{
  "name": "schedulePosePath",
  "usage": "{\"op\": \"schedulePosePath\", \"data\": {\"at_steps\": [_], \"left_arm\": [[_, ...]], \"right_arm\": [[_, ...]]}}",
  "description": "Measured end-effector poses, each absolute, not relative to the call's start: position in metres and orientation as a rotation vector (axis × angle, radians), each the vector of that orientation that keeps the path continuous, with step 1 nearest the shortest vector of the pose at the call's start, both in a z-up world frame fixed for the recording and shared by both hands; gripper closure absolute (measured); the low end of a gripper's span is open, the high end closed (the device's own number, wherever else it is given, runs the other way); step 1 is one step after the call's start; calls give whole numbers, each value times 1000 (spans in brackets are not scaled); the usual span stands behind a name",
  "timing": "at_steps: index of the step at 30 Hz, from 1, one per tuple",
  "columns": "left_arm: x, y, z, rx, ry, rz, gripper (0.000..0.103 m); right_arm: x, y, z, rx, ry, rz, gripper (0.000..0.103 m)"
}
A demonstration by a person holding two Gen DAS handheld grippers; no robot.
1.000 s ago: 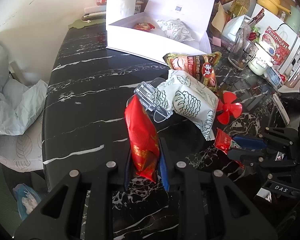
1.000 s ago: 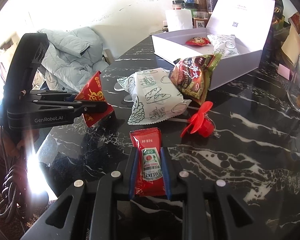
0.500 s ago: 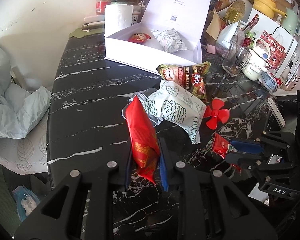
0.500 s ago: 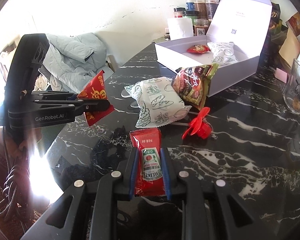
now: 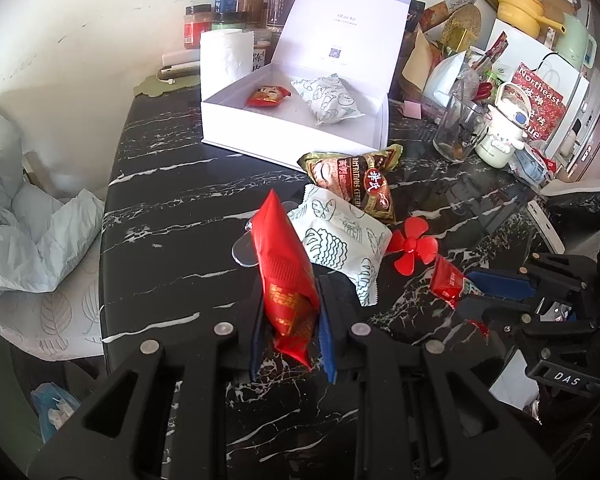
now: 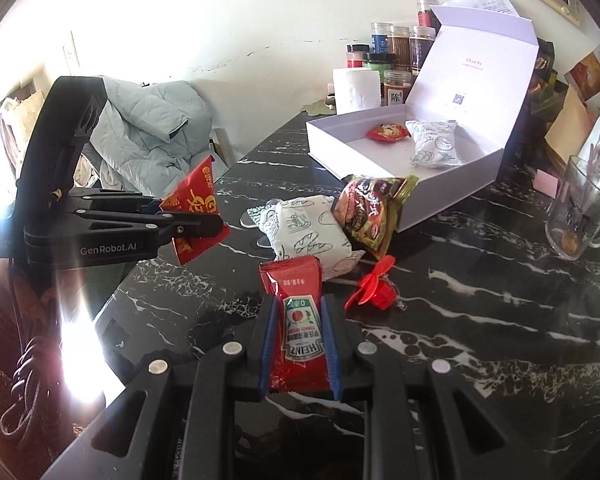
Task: Organize objects
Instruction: 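Carry the red candy packet and ketchup sachet toward the white box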
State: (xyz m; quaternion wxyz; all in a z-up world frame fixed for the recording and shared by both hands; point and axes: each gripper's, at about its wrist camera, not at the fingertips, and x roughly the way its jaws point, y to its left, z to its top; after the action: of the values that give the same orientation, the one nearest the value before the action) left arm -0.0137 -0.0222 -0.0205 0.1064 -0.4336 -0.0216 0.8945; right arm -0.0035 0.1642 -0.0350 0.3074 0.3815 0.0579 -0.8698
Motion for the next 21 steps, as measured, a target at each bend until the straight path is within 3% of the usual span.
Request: {"op": "schedulePosePath", "data": {"at_steps": [21], "left_arm": [[-59, 17, 7, -1210, 35, 2587, 82]], "right_arm": [[-45, 191, 6, 925, 120, -2377, 82]]}}
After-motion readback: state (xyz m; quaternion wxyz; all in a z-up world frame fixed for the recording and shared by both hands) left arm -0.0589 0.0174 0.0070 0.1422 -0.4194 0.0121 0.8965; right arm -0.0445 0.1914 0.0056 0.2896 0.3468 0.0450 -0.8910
